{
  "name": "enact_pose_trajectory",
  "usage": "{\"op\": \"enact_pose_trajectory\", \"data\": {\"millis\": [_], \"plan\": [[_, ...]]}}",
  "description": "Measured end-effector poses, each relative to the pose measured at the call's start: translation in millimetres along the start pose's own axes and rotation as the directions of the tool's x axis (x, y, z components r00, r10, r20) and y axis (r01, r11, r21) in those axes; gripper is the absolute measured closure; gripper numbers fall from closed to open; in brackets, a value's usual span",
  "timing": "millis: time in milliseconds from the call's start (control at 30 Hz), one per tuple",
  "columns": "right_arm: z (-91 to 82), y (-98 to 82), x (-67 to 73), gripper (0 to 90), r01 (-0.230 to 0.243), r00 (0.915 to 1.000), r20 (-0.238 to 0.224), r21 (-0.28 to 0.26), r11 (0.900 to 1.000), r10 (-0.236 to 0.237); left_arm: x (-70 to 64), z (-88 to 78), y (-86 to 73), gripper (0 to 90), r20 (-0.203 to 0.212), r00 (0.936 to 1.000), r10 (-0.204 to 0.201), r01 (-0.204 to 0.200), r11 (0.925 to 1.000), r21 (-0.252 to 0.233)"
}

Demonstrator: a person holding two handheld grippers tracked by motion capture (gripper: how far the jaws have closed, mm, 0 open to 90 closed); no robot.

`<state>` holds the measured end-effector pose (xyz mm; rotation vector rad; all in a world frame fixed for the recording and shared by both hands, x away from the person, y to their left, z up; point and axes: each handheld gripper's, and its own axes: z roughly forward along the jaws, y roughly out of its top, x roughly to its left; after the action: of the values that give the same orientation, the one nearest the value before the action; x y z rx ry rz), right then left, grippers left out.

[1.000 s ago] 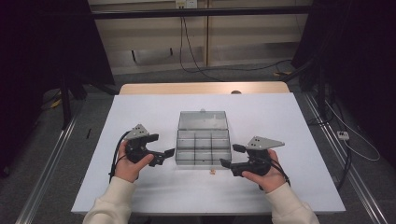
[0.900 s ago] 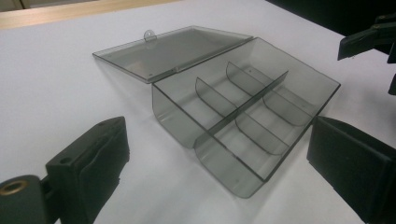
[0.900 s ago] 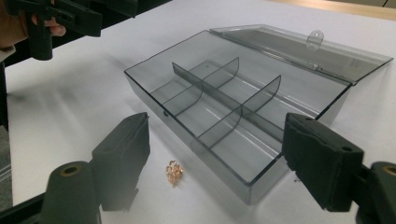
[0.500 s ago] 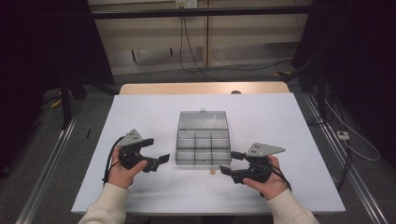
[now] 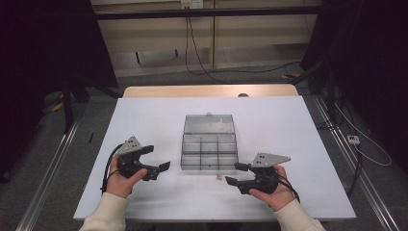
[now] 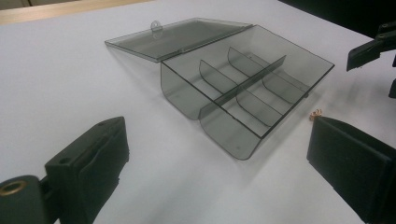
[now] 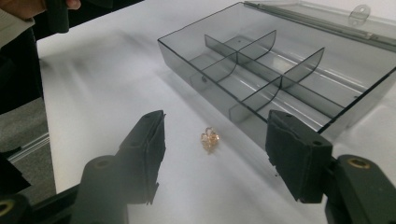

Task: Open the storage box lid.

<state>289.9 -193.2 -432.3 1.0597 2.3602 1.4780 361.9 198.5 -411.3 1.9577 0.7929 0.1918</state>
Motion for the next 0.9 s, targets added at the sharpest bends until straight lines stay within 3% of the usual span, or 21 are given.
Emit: {"op": "enact_pose_trajectory", "data": {"millis": [233, 900], "plan": [[7.8, -2.2, 6.1, 40.1, 0.02, 0.9996, -0.019, 0.034, 0.999, -0.019, 0.0, 0.5, -0.6, 5.3, 0.002, 1.0, -0.002, 0.002, 1.0, 0.004], [26.4, -7.3, 6.6, 51.8, 0.035, 0.9994, -0.007, 0.104, 0.994, -0.034, 2.2, 0.4, -0.6, 5.3, -0.002, 1.0, -0.003, 0.003, 1.0, 0.005]]}}
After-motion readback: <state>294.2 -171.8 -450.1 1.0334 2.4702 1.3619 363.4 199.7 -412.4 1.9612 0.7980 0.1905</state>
